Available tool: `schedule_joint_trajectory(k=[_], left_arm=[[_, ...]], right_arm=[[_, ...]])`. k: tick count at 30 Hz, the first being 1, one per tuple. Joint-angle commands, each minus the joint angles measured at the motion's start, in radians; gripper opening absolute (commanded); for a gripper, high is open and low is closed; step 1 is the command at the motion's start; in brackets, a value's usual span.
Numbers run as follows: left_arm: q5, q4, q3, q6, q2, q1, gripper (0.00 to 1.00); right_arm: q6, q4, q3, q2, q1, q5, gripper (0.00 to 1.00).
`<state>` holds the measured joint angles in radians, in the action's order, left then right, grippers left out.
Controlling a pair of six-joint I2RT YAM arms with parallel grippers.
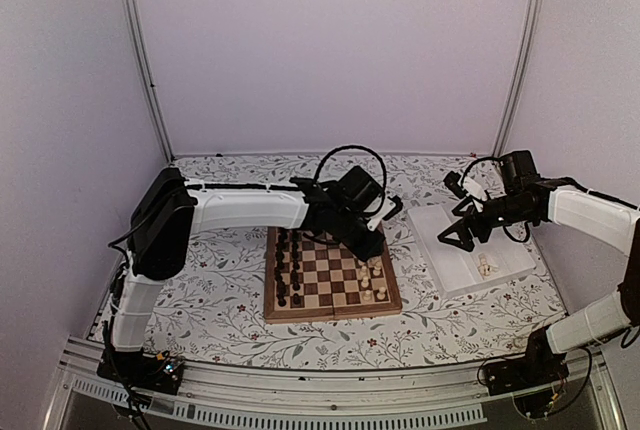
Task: Set up the chess pieces on the board
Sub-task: Place the chess piece on the chessboard.
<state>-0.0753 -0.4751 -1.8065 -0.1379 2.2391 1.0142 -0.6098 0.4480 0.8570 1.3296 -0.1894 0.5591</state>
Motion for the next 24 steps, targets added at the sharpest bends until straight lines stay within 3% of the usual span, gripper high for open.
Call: schedule_joint_trajectory(k=[1, 11, 17, 21, 22, 24], left_arm=[[-0.009, -0.017, -0.028, 0.011, 0.023, 0.014, 0.23], [0.023, -0.052, -0.064, 0.011, -0.018, 0.019, 0.38], [0.124, -0.084, -0.063, 0.026, -0.142, 0.015, 0.42], [0.163, -0.054, -0.026, 0.054, -0.229, 0.011, 0.42], [0.162, -0.034, -0.006, 0.064, -0.250, 0.011, 0.42], [0.160, 0.025, 0.043, 0.074, -0.292, 0.010, 0.43]], right_arm=[[-0.007, 0.005, -0.004, 0.003, 0.001, 0.008, 0.99], [0.020, 0.015, 0.050, -0.016, -0.001, -0.025, 0.99], [0.065, -0.012, 0.154, -0.075, 0.029, -0.305, 0.99], [0.052, 0.022, 0.166, -0.091, 0.057, -0.382, 0.99], [0.033, 0.064, 0.172, -0.081, 0.057, -0.398, 0.98], [0.003, 0.150, 0.187, -0.030, 0.071, -0.419, 0.83]])
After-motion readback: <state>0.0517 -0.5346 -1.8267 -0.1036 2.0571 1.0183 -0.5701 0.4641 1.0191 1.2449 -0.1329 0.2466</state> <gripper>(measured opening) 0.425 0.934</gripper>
